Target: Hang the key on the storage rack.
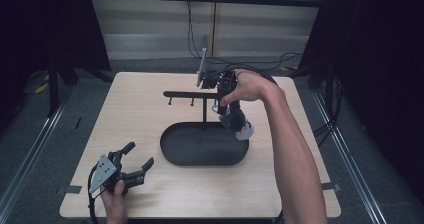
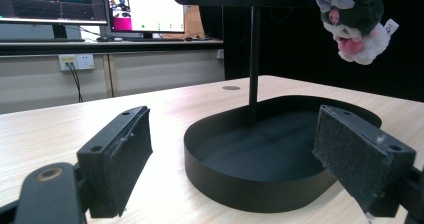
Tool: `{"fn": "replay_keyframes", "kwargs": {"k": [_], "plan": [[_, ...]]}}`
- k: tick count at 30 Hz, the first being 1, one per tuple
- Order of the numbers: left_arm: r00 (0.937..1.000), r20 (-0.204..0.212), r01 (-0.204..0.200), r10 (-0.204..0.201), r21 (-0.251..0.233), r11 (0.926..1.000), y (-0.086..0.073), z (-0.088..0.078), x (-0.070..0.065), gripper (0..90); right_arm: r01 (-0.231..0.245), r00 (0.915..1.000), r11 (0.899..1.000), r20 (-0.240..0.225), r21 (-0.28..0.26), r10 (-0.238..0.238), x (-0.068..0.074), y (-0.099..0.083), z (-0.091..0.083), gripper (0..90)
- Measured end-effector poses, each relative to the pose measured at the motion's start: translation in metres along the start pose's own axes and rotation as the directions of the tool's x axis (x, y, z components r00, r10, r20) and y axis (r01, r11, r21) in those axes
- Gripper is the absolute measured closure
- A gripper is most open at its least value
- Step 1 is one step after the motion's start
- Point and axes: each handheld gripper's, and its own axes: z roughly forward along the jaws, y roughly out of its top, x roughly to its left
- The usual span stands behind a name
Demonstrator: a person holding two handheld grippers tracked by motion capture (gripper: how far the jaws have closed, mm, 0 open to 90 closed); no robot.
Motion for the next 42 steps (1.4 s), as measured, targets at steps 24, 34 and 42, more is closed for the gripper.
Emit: {"fn": "replay_keyframes", "kwargs": {"k": [24, 34, 42], "plan": [[1.0000, -0.001, -0.005, 0.005, 0.003, 1.0000, 0.000, 0.000, 0.000, 15.2, -0.006, 0.9994, 1.000, 0.034, 0.020, 0.006, -0.021, 0.006, 0.014, 87.2], [1.0000, -0.001, -0.002, 0.002, 0.001, 1.0000, 0.000, 0.000, 0.000, 15.2, -0.032, 0.9988, 0.999, 0.036, 0.008, 0.032, -0.028, 0.004, 0.019, 87.3], [1.0000, 0.000, -0.005, 0.005, 0.003, 1.0000, 0.000, 0.000, 0.000, 15.2, -0.042, 0.9987, 0.999, 0.028, -0.017, 0.042, -0.029, 0.002, 0.024, 87.0]]}}
